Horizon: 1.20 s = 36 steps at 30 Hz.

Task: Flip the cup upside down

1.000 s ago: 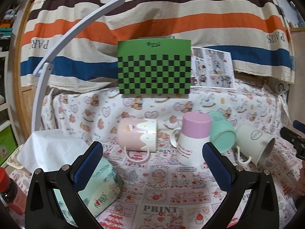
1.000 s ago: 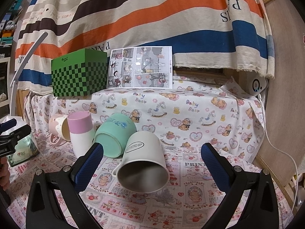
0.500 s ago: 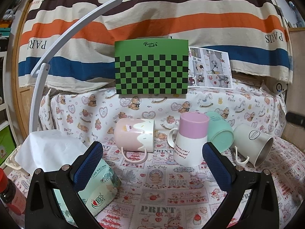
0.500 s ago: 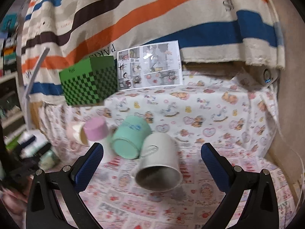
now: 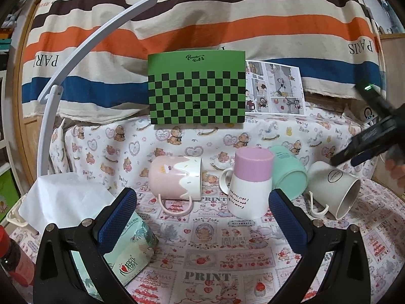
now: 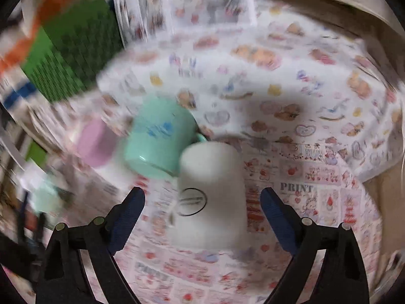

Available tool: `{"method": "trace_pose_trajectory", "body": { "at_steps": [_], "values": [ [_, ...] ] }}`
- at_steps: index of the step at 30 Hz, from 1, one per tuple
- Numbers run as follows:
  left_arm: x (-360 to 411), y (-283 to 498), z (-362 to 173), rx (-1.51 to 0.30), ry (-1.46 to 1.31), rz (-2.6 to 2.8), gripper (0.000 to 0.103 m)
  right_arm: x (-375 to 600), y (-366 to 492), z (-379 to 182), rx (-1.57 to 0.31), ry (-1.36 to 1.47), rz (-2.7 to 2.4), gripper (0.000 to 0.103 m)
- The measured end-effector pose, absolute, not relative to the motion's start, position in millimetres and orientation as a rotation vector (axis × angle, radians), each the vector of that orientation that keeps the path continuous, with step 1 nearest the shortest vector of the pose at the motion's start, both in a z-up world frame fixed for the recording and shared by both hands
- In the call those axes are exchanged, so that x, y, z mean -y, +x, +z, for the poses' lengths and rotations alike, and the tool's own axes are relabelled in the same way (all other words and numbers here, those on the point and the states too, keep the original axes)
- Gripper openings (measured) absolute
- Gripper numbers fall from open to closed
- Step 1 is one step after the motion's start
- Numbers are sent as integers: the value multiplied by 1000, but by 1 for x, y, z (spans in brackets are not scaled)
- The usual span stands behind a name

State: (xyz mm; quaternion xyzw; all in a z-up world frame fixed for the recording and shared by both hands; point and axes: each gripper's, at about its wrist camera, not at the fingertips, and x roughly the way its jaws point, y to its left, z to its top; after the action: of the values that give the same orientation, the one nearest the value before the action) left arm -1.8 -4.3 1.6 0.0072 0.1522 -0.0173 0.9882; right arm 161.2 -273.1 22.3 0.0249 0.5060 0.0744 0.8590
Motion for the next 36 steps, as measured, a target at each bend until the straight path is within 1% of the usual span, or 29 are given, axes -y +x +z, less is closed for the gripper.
{"method": "trace_pose_trajectory", "body": {
  "at_steps": [3, 9, 11, 14, 18, 21, 28, 32, 36],
  "values": [
    [4, -2, 1, -307, 19, -33, 103, 264, 175, 8, -1127, -25, 117, 94],
    [4, 1, 0, -321, 19, -21, 103, 263, 197, -13, -1231, -35, 98, 93],
    [4, 3, -1, -329, 16, -22, 103, 263, 201, -19, -1259, -29, 94, 90],
    [3, 6, -1, -343, 5, -18, 103, 266, 207, -29, -1296, 23, 102, 80],
    [1, 6, -2, -349, -3, -14, 103, 279, 205, -31, -1275, 97, 37, 80],
    [2, 7, -2, -352, 1, -10, 103, 286, 192, -19, -1235, 186, 62, 80],
    [1, 7, -2, -355, 0, 6, 103, 273, 137, 9, -1182, 385, 202, 80],
    [-1, 5, -2, -347, -10, 11, 103, 260, 111, 4, -1191, 524, 206, 80],
    [-2, 3, -1, -337, -10, 15, 103, 235, 101, -10, -1185, 502, 206, 80]
  ]
}}
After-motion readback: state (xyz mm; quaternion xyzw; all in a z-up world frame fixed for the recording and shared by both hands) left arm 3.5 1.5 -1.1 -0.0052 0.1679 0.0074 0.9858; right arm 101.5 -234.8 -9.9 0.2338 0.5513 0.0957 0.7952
